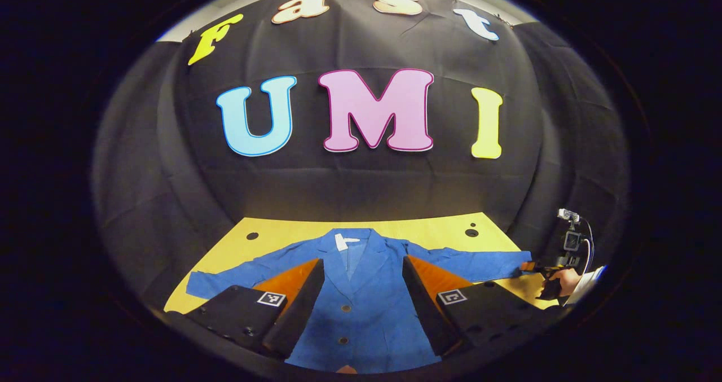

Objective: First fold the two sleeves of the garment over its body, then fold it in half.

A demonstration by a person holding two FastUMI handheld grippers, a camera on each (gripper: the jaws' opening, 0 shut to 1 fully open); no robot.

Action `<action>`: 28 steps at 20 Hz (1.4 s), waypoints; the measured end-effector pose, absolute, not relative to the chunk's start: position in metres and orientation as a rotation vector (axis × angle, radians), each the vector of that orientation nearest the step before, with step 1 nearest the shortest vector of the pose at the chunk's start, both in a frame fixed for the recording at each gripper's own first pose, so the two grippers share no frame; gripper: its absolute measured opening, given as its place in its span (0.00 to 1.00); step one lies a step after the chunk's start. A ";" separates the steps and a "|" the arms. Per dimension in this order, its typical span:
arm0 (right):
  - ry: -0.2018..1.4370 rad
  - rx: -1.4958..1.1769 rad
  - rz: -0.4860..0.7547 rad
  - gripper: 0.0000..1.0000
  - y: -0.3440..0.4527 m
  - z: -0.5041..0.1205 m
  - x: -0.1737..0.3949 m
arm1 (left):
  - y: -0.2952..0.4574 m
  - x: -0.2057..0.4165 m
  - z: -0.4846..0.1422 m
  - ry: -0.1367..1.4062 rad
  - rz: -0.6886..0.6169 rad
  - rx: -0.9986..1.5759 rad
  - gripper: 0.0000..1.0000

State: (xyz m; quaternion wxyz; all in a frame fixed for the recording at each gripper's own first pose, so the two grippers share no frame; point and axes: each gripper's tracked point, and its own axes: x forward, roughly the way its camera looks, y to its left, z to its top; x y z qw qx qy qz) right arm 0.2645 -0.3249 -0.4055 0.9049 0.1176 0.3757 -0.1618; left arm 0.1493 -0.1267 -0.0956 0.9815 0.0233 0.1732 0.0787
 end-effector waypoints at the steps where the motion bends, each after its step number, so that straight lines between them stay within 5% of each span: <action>1: 0.794 0.236 -0.308 0.62 -0.322 -0.410 0.266 | -0.132 0.152 -0.095 0.346 0.148 0.049 0.80; 4: 0.830 0.379 -0.332 0.13 -0.312 -0.403 0.271 | -0.139 0.156 -0.085 0.313 0.124 0.107 0.80; 8: 0.828 0.422 -0.335 0.01 -0.307 -0.394 0.269 | -0.130 0.148 -0.072 0.269 0.128 0.151 0.80; 18: 0.479 0.323 -0.225 0.01 -0.202 -0.210 0.263 | -0.042 0.098 -0.077 0.249 0.148 0.022 0.81; 28: 0.416 0.216 0.034 0.00 0.080 -0.118 0.270 | 0.147 0.021 -0.091 0.242 0.251 -0.022 0.80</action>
